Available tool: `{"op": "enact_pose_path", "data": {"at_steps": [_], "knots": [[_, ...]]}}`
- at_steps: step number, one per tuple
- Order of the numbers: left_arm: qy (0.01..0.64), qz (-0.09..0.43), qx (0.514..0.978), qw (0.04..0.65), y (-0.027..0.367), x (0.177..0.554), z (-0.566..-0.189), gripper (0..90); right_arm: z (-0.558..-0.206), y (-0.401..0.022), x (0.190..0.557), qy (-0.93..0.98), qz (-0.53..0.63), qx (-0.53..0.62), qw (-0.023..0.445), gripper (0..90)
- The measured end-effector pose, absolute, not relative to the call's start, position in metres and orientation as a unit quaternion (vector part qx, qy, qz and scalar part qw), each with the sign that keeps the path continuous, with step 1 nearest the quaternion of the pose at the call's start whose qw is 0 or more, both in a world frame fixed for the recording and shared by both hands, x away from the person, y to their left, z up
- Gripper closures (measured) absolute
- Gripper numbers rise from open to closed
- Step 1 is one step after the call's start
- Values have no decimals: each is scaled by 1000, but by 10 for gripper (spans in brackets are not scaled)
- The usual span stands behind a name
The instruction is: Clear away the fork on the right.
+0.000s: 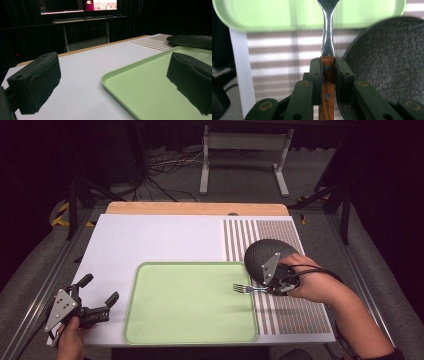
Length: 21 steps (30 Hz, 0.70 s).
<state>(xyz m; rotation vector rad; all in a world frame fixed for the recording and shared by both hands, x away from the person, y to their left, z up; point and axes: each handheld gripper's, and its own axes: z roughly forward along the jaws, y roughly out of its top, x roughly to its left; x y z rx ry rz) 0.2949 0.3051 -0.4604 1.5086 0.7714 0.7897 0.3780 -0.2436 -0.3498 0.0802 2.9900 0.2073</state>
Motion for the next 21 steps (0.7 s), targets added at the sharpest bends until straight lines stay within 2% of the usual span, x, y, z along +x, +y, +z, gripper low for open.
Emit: {"op": "enact_pose_path", "data": {"at_steps": [21], "knots": [[329,339,650,595,306,295,-460,0,-348,-187,383,992,96,42,67,781]]}}
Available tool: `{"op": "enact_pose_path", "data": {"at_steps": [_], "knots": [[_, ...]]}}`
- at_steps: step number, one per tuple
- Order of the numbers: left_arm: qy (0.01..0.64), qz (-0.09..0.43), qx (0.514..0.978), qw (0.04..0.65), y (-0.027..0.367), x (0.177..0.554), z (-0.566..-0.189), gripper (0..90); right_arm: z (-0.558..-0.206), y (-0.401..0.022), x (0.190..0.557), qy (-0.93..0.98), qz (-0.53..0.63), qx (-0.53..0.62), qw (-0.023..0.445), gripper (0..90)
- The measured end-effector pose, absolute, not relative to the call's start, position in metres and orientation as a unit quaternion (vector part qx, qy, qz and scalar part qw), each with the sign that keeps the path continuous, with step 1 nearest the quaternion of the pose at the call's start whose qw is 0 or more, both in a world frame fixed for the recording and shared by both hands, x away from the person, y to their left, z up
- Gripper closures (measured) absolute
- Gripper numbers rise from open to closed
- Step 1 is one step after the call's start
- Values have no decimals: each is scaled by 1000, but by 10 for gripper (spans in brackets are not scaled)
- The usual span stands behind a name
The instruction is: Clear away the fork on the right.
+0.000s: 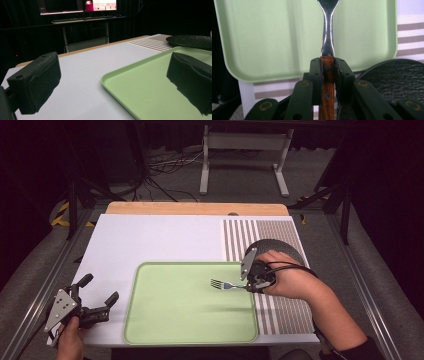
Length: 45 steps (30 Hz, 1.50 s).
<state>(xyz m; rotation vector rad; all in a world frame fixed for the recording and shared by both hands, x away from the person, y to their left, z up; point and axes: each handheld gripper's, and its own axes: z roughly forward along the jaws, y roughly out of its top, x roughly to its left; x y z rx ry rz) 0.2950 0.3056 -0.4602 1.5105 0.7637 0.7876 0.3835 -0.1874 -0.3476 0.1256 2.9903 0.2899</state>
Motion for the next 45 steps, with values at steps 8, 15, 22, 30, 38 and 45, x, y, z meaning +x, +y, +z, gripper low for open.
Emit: {"op": "enact_pose_path", "data": {"at_steps": [8,15,22,30,38,45], "knots": [[328,339,650,596,306,295,-460,0,-346,-175,383,983,129,121,51,781],[327,339,650,597,306,295,-460,0,-351,-166,381,970,130,200,36,781],[327,339,650,597,306,295,-460,0,-353,-159,381,947,145,287,20,781],[326,338,649,598,306,295,-460,0,-358,-151,378,916,155,369,10,781],[326,338,648,599,306,295,-460,0,-362,-146,377,898,163,408,3,780],[325,338,649,600,305,295,-460,0,-365,-144,378,882,158,444,-4,780]]}}
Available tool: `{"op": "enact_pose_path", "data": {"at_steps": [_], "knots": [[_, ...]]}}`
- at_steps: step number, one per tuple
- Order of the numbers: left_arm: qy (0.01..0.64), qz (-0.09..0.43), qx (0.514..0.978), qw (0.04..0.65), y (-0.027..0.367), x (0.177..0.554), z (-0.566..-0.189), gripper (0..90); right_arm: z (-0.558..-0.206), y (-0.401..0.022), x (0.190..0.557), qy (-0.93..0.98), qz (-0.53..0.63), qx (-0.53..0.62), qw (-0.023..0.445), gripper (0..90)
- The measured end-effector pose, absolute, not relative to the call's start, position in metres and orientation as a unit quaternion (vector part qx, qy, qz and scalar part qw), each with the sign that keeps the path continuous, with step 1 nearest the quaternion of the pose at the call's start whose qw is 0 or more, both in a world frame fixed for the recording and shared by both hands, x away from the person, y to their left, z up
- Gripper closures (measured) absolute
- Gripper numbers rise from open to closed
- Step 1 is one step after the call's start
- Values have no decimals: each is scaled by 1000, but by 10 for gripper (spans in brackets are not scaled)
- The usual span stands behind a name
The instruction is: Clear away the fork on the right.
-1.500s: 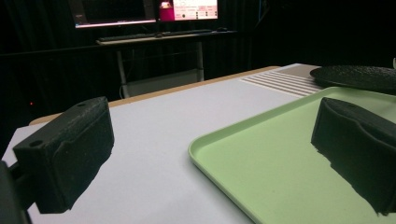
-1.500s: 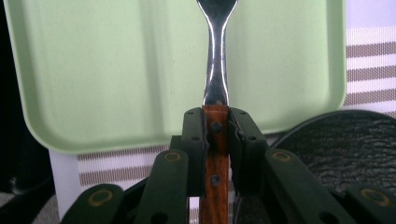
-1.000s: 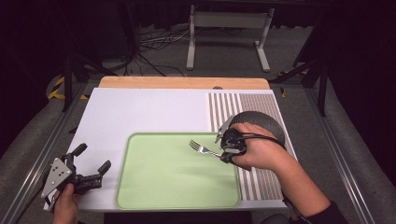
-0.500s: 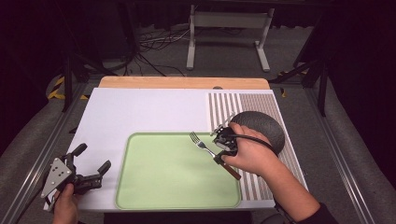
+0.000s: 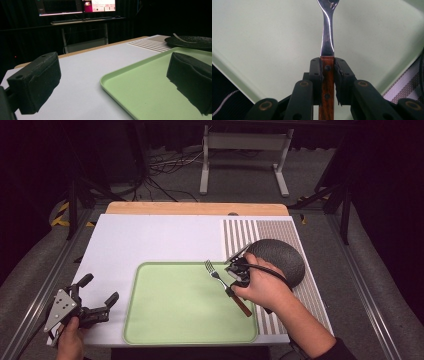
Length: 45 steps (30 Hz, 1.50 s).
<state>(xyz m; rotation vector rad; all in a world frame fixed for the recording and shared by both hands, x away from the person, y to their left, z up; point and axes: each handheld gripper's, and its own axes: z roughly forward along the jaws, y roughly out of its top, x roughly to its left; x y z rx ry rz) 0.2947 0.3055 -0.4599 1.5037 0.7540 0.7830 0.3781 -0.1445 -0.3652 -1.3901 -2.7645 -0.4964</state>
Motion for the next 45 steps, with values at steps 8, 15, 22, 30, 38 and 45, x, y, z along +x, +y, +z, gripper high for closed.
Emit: {"op": "enact_pose_path", "data": {"at_steps": [8,15,22,30,38,45], "knots": [[325,337,649,600,306,295,-460,0,-372,-142,384,-871,-147,-469,-1,780],[326,338,648,600,306,295,-460,0,-384,-140,385,-868,-130,-479,7,779],[327,336,649,599,306,295,-460,0,-394,-141,386,-864,-111,-490,20,779],[327,338,648,599,306,295,-460,0,-402,-141,386,-858,-100,-502,29,779],[326,338,648,599,306,295,-460,0,-405,-140,387,-854,-95,-511,32,778],[327,337,649,599,306,295,-460,0,-407,-140,387,-854,-91,-512,37,777]]}}
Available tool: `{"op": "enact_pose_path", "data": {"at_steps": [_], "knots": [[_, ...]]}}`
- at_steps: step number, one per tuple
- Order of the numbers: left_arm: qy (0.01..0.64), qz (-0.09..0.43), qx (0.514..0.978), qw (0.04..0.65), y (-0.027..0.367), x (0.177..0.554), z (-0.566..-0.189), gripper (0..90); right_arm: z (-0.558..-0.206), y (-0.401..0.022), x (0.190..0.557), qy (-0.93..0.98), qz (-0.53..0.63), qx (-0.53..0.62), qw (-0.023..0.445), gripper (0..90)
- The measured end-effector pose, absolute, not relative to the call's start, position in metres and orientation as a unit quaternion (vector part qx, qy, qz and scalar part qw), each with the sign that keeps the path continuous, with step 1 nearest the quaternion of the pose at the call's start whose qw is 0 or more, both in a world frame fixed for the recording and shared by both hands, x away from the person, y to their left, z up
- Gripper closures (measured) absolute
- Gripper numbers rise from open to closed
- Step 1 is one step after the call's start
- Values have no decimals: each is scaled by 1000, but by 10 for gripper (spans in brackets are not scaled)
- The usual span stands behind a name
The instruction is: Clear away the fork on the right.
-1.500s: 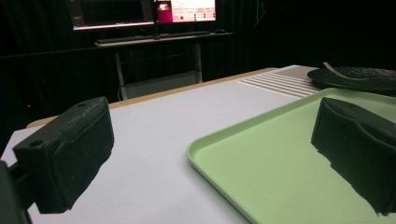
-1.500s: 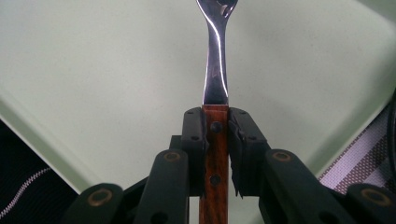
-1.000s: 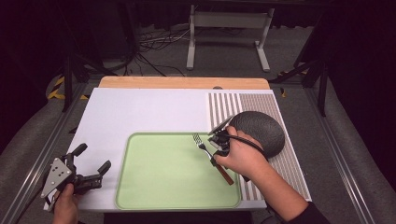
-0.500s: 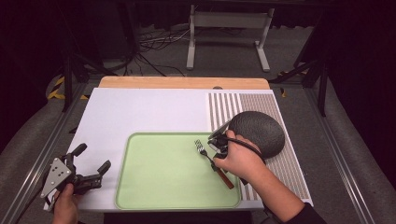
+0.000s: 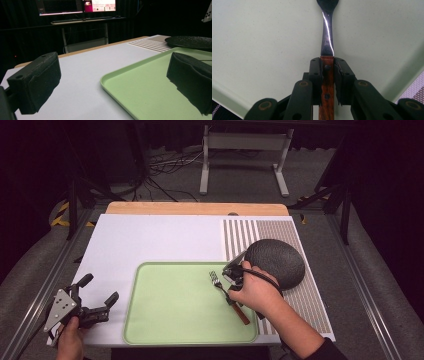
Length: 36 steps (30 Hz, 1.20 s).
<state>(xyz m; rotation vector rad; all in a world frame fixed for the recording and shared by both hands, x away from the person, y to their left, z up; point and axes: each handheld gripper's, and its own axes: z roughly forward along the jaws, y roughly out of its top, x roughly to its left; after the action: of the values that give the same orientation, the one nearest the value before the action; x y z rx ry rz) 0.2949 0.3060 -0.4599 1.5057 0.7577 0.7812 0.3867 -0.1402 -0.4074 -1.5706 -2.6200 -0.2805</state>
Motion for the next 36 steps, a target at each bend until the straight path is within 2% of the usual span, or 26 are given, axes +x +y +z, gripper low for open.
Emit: {"op": "enact_pose_path", "data": {"at_steps": [7,16,17,21,22,24,29,31,32,33,35,36], "knots": [[326,337,649,599,306,295,-460,0,-408,-140,386,-855,-89,-510,37,768],[326,337,649,599,306,295,-460,0,-402,-142,387,-861,-111,-495,31,647],[326,337,649,599,306,295,-460,0,-400,-142,388,-864,-116,-489,30,620],[325,337,649,599,305,295,-460,0,-398,-140,388,-872,-178,-456,6,394],[325,337,649,599,305,295,-460,0,-398,-140,388,-872,-178,-456,6,394],[326,337,649,599,306,295,-460,0,-397,-139,390,-882,-241,-404,-13,224],[326,339,648,599,306,295,-460,0,-397,-136,393,-895,-275,-349,-43,190],[325,338,649,599,306,295,-460,0,-398,-134,394,-901,-286,-323,-51,229],[326,337,649,599,306,295,-460,0,-399,-132,394,-905,-286,-311,-53,343],[325,338,649,599,306,295,-460,0,-400,-132,394,-907,-284,-307,-48,381],[324,338,650,599,306,295,-460,0,-403,-131,395,-915,-278,-289,-49,551],[324,338,650,599,306,295,-460,0,-403,-131,395,-915,-278,-289,-49,551]]}}
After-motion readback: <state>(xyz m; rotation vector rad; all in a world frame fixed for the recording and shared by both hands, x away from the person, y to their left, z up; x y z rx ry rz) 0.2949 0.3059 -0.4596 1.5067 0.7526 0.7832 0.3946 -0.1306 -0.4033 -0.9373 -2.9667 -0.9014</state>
